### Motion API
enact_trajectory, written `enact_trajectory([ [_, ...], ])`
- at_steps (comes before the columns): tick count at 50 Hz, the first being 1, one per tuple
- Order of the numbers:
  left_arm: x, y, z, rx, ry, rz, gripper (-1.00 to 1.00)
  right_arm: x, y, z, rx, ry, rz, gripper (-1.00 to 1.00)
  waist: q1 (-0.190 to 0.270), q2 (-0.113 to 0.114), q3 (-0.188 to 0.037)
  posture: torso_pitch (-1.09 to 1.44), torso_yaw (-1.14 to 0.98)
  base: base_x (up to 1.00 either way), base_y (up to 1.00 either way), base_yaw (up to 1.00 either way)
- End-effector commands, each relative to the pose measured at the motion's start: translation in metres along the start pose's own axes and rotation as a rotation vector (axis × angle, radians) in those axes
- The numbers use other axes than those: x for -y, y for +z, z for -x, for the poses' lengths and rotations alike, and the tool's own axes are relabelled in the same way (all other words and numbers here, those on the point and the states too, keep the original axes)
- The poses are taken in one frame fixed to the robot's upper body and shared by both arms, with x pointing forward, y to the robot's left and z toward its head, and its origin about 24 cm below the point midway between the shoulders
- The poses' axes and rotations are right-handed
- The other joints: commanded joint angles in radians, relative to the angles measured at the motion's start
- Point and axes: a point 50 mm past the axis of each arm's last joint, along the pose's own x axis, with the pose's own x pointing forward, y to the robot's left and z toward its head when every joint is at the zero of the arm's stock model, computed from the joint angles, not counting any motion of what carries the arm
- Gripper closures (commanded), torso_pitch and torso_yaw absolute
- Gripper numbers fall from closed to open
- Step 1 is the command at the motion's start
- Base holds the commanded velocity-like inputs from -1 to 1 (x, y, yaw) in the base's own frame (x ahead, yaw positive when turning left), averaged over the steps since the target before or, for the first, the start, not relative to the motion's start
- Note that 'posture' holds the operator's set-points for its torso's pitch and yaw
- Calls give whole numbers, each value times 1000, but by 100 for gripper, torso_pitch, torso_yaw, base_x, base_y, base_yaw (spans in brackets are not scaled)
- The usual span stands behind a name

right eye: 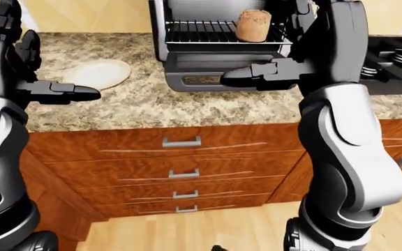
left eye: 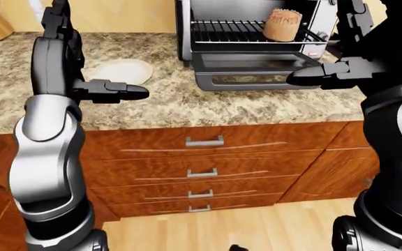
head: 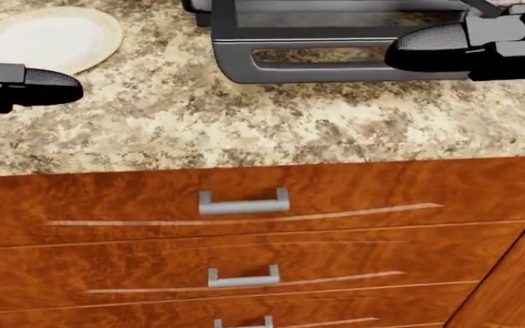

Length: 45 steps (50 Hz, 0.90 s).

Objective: Pick the scone from the rack and place it on the plate on the counter.

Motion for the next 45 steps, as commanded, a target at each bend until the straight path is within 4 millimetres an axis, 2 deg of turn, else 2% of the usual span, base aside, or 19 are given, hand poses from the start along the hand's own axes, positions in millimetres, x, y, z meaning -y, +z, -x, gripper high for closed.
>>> enact_trajectory([
  [1,1,14,0,71,-2,-2,-100,3,11,-1,55,-14,3,-100,-6,6,-22,0,0,0,0,0],
  [4,1,14,1,71,-2,-1,-100,4,13,0,66,-20,2,-100,-2,-51,-36,0,0,0,0,0],
  [5,1,15,1,73,-2,1,-100,4,13,0,67,-20,-1,-100,4,-11,-38,0,0,3,0,0],
  [6,2,15,0,74,-4,1,-100,4,13,0,69,-18,3,-100,-2,-4,-65,0,0,6,2,0],
  [8,2,15,1,75,-5,0,-100,4,15,0,73,-18,4,-100,-1,-25,-42,0,0,7,2,0],
  [10,1,15,0,74,-2,-2,-100,5,16,0,77,-23,4,-100,-9,-34,-48,0,0,8,3,0],
  [13,2,15,0,75,-3,1,-100,5,18,-1,80,-25,9,-100,-11,-15,-47,0,0,8,3,0],
  [16,1,16,0,76,0,-2,-100,6,19,-2,80,-36,7,-100,-21,13,-21,0,0,3,0,0],
  [18,0,17,0,78,0,-2,-100,5,20,-2,82,-34,11,-100,-26,74,-48,0,0,0,0,0],
  [19,0,16,0,77,1,-4,-100,5,20,-3,85,-35,10,-100,-15,37,-29,0,0,0,0,0],
  [25,0,17,0,76,0,-5,-100,5,23,-4,104,-42,12,-100,-1,-37,-32,0,0,0,0,0],
  [26,0,17,0,77,-1,-3,-100,6,23,-4,106,-39,3,-100,4,-21,-35,0,0,0,0,0],
  [28,1,17,0,77,-1,-3,-100,5,22,-4,104,-38,9,-100,4,-22,-41,0,0,1,0,0],
  [29,1,17,0,76,-1,-4,-100,5,22,-3,104,-36,7,-100,2,-15,-65,0,0,9,8,0],
  [32,1,17,1,77,-2,-3,-100,5,21,-4,104,-36,4,-100,0,1,-42,0,0,15,11,0],
  [36,4,15,2,73,-6,1,-100,6,20,-2,107,-38,3,-100,-12,51,-49,0,0,15,10,0],
  [39,4,15,1,73,-6,0,-100,7,21,-1,109,-40,2,-100,-14,66,-47,0,0,16,10,0],
  [44,5,15,1,72,-7,-1,-100,8,20,1,114,-47,-10,-100,-9,52,-47,0,0,16,5,0],
  [45,5,15,1,71,-6,-2,-100,8,20,1,116,-52,-9,-100,-10,44,-24,0,0,0,0,0],
])
